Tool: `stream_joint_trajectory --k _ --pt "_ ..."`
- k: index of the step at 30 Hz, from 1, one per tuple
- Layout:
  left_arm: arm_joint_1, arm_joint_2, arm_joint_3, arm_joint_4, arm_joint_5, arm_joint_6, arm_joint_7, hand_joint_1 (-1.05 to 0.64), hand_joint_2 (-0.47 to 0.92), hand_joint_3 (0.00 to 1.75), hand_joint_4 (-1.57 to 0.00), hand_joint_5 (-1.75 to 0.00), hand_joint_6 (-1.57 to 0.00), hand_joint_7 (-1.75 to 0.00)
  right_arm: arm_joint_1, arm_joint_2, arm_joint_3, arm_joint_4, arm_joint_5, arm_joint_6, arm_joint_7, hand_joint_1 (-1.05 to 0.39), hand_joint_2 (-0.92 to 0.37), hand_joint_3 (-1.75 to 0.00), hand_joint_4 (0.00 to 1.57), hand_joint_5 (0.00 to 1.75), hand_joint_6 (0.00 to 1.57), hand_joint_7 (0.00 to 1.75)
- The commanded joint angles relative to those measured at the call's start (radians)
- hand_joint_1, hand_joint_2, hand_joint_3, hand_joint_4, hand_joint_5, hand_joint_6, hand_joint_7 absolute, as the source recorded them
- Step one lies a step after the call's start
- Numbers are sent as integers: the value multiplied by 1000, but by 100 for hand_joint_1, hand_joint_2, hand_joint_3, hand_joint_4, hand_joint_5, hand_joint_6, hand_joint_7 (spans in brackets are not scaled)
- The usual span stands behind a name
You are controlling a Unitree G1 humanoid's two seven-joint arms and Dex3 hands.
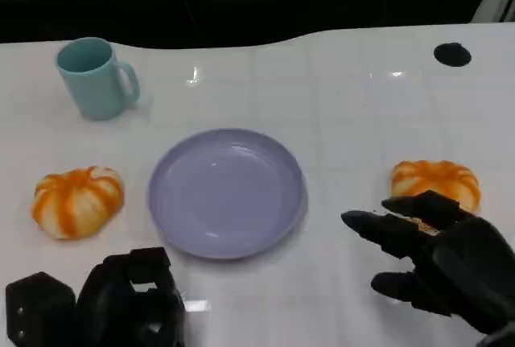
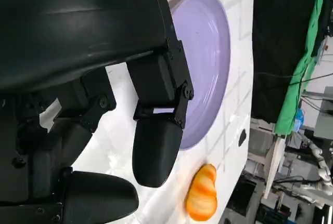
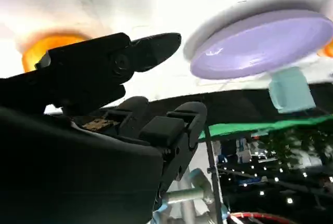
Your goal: Grasp the bread from the table and place it into the plate.
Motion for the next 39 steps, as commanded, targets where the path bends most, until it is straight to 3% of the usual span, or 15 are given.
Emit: stream_joint_trajectory --k 1,12,21,30,39 --pt "9 17 0 -12 7 4 6 -87 -37 175 -157 -120 -139 -113 -27 -18 40 -47 -80 125 1 -55 -86 0 27 29 46 0" --pt "12 16 -2 -12 4 4 -1 -87 -36 175 -157 -120 -139 -113 -79 -37 123 -21 -140 336 36 -57 -87 0 13 22 30 0" --pt "20 13 -4 -26 7 6 11 -86 -36 175 -157 -121 -139 -112 -125 -30 154 28 -154 490 37 -62 -89 -1 10 23 29 0" --pt "22 14 -5 -30 3 10 11 -86 -35 175 -157 -121 -139 -112 -159 -47 157 60 -130 565 47 -62 -91 -1 5 26 25 0" --pt "29 14 -6 -40 4 12 10 -86 -35 175 -157 -121 -138 -112 -188 -61 163 103 -98 576 38 -65 -91 0 3 31 24 0"
